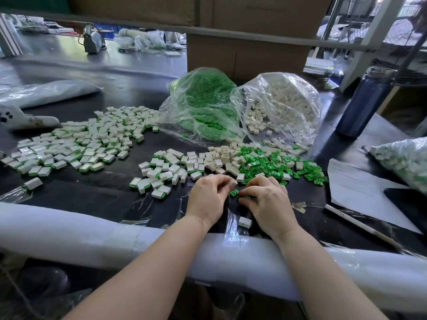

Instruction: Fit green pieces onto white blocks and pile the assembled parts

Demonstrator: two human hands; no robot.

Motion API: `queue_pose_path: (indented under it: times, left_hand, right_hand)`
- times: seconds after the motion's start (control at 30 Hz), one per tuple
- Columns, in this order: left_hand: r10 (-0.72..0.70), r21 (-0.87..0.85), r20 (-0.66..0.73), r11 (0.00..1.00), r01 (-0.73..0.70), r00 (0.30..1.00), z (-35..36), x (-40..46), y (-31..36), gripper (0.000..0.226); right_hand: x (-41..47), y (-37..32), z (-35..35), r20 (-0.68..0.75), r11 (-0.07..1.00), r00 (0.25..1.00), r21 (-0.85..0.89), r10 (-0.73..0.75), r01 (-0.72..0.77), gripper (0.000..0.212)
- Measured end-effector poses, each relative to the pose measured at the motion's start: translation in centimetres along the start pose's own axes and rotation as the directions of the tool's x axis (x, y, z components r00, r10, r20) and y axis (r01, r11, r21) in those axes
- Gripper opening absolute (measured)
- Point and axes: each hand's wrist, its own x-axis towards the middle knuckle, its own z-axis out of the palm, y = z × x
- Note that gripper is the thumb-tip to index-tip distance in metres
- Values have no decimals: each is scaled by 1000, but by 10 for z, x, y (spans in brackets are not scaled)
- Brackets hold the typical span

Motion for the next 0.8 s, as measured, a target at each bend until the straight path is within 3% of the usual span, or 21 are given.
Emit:
queue_pose_path:
  times: [0.23, 0.37, 0.5, 0.67, 0.8]
  left_hand:
    - [-17, -53, 49, 998, 20, 999, -2, -1, 2, 15]
    - [-13, -68, 69, 998, 18, 998, -2, -1, 3, 12]
    - [0, -78, 69, 997, 5, 998, -2, -1, 1, 13]
    - [8, -134, 114, 991, 7, 993, -1, -1, 1, 15]
    - [52, -185, 141, 982, -25, 989, 1, -1, 1, 18]
  right_hand:
    - [2, 2, 3, 1, 996, 998, -66, 63, -62, 20]
    - [1, 2, 2, -10, 995, 995, -15, 96, -96, 18]
    - [0, 1, 0, -51, 999, 998, 11, 46, -46, 17]
    - [-4, -6, -7, -124, 966, 989, 256, 79, -45, 16]
    - [-4, -2, -10, -130, 862, 981, 504, 143, -59, 9]
